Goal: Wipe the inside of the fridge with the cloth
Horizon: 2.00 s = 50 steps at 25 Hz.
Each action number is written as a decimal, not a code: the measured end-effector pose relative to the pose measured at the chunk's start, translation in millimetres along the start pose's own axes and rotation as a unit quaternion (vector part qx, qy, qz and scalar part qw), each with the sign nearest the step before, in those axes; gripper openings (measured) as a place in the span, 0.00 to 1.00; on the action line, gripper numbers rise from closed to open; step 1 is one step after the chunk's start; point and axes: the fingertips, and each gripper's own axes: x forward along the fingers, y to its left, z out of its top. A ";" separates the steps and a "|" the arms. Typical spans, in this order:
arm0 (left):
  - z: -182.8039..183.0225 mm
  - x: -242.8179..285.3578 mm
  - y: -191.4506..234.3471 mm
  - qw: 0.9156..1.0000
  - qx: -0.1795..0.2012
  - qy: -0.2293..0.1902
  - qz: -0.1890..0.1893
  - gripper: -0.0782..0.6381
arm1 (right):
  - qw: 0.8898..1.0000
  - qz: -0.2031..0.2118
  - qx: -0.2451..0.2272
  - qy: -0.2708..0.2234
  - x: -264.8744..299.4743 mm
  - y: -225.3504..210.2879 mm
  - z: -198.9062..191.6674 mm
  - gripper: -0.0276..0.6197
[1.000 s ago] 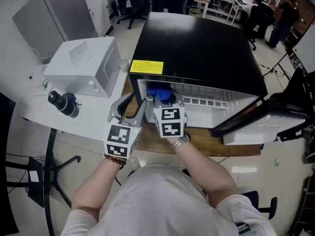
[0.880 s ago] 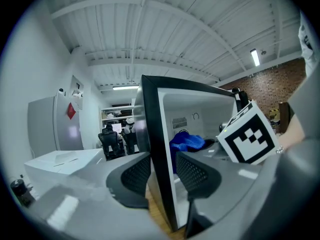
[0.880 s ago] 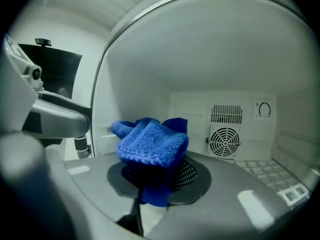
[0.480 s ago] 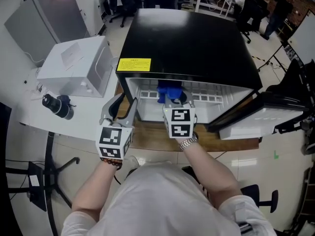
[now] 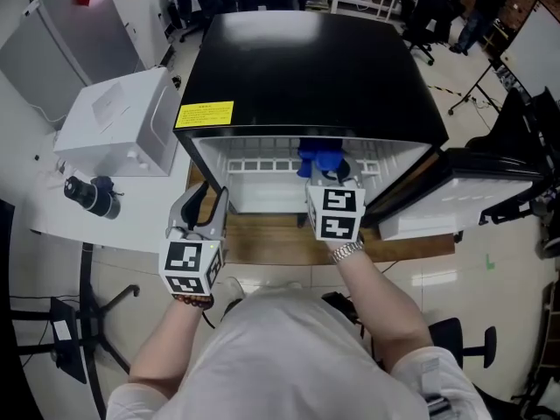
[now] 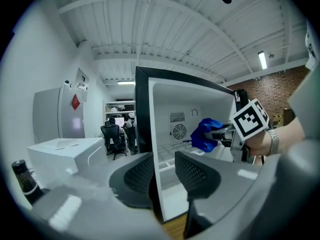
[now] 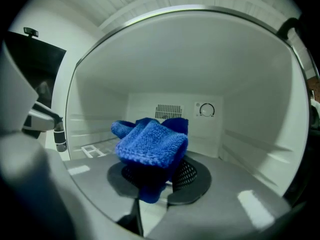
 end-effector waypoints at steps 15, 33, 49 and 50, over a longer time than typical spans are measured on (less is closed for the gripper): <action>9.9 28.5 -70.3 0.998 0.016 -0.007 -0.068 0.30 | 0.998 -0.066 0.012 0.003 -22.9 -77.0 -10.8 0.18; 52.4 67.3 -146.8 0.971 -0.017 -0.033 -0.238 0.31 | 0.998 -0.044 0.030 -0.040 -60.5 -76.0 9.8 0.18; 56.5 75.0 -235.9 0.855 -0.259 0.067 -0.445 0.58 | 0.995 0.057 -0.036 -0.069 -107.4 -34.6 9.2 0.18; 56.2 75.9 -238.9 0.851 -0.266 0.072 -0.448 0.58 | 0.995 0.062 -0.043 -0.072 -109.0 -33.2 8.5 0.18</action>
